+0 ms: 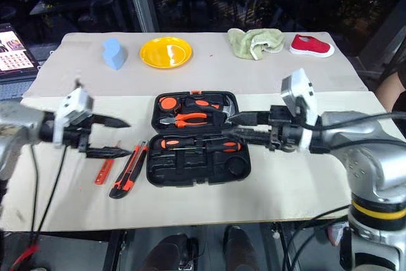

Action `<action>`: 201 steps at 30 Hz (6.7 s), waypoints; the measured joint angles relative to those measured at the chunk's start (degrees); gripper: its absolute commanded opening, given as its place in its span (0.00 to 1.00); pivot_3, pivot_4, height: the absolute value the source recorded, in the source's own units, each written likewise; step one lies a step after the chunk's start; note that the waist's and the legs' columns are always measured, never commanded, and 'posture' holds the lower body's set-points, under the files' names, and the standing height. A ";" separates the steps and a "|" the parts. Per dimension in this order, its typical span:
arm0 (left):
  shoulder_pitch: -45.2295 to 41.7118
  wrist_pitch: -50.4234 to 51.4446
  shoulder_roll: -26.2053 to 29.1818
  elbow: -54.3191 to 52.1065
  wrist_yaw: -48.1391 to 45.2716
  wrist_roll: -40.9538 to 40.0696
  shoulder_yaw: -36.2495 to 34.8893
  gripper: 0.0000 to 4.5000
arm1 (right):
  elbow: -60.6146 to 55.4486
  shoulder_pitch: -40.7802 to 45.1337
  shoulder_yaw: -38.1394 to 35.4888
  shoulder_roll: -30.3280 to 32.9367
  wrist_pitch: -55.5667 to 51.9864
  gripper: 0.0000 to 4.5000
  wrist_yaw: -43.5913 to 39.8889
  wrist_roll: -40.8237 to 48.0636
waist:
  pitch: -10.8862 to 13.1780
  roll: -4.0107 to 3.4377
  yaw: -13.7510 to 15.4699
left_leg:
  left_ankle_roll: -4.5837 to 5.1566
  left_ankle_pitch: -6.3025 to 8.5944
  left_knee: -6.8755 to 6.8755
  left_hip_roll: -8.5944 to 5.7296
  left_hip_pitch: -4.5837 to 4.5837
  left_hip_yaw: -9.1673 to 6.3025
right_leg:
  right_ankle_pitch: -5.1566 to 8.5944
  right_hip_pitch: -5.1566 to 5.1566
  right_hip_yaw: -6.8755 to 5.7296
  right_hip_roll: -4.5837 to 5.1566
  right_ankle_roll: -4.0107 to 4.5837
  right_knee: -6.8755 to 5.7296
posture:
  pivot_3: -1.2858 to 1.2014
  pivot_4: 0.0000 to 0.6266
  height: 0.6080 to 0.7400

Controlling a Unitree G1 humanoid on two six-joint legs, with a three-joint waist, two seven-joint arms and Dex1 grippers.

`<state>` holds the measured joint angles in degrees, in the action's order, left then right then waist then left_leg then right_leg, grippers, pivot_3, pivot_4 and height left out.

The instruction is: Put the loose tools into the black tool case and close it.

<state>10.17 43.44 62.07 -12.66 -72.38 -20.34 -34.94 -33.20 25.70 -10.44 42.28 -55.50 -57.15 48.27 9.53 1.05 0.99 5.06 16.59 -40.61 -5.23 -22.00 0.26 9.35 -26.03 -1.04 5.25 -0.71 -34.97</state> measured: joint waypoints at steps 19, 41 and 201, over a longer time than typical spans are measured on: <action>-41.30 48.38 1.45 -2.76 26.90 -8.29 36.97 1.00 | -7.11 -8.08 1.31 -4.92 4.06 1.00 12.22 2.09 | -0.02 0.10 -0.82 | -0.51 -0.31 0.49 -0.10 -0.06 0.10 | 0.00 -0.15 0.11 -0.21 0.02 -0.11 | 0.52 0.24 1.00; -47.73 40.84 -3.51 9.21 31.21 -4.34 50.50 0.11 | -10.16 -11.30 -0.90 -4.49 6.11 1.00 21.52 6.98 | -0.07 0.02 -0.04 | -0.56 -0.33 0.63 -0.10 0.76 0.05 | 0.07 0.68 0.23 -0.06 -0.01 -0.01 | 0.52 0.24 1.00; -48.84 -48.09 -26.52 38.23 -10.74 12.90 50.41 0.00 | -14.44 -28.62 -6.81 9.04 8.83 1.00 31.41 18.40 | -0.30 0.11 1.05 | 1.12 0.03 -0.16 0.04 0.52 0.05 | 0.04 0.92 0.20 0.03 -0.20 0.12 | 0.52 0.24 1.00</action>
<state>-38.67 -4.64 35.54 25.57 -83.12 -7.45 15.47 -47.64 -2.92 -17.26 51.32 -46.67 -25.75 66.67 9.23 1.17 2.04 6.17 16.62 -40.77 -5.19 -21.48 0.30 9.39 -25.11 -0.84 5.28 -0.91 -34.86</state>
